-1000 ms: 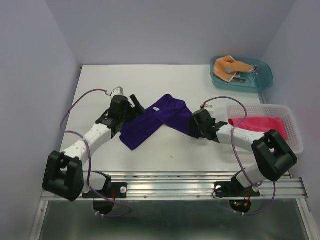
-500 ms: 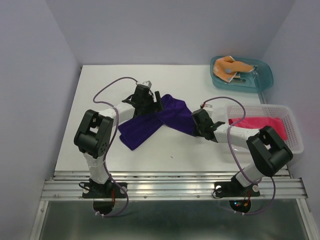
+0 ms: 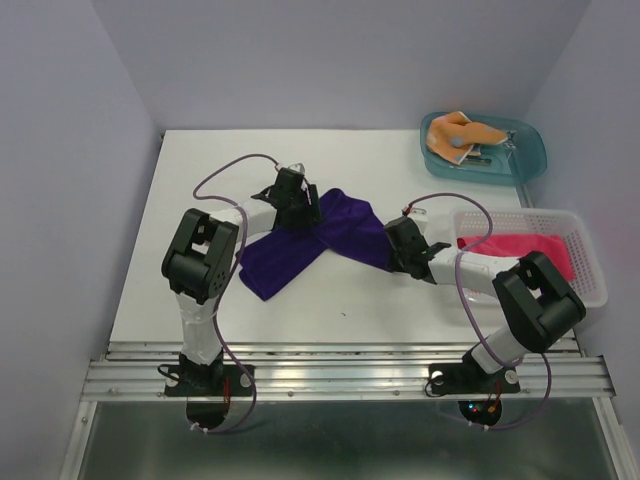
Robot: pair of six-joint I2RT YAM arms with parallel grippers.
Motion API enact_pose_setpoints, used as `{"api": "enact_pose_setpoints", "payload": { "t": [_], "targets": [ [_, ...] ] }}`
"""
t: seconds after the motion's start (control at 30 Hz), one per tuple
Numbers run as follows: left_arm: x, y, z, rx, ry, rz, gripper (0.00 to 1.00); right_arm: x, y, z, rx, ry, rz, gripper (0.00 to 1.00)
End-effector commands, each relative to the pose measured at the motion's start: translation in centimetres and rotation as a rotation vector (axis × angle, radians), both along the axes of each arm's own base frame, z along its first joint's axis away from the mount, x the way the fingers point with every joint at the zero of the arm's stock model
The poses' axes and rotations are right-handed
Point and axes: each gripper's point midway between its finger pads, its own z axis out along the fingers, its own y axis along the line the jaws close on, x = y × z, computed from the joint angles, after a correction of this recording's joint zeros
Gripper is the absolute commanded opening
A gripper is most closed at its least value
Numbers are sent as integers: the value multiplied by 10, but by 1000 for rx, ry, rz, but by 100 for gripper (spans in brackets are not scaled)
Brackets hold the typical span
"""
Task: Fold and stack the towels
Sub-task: Flatten out the crumpled towel
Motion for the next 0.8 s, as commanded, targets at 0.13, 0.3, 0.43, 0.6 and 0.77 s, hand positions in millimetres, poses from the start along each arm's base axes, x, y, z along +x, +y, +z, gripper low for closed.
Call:
{"api": "enact_pose_setpoints", "payload": {
  "t": [0.13, 0.3, 0.43, 0.6, 0.77],
  "targets": [
    [3, -11, 17, -29, -34, -31, 41, -9, -12, -17, -46, 46, -9, 3],
    [5, -9, 30, -24, -70, -25, 12, -10, -15, -19, -63, 56, -9, 2],
    [6, -8, 41, -25, -98, -29, 0, -9, -16, -14, -66, 43, -13, 1],
    [1, -5, 64, -39, -146, -26, 0, -4, -11, -2, -47, 16, 13, 1],
    [-17, -8, 100, -124, -225, -49, 0, -1, 11, 36, 65, -61, 109, 1]
  ]
}}
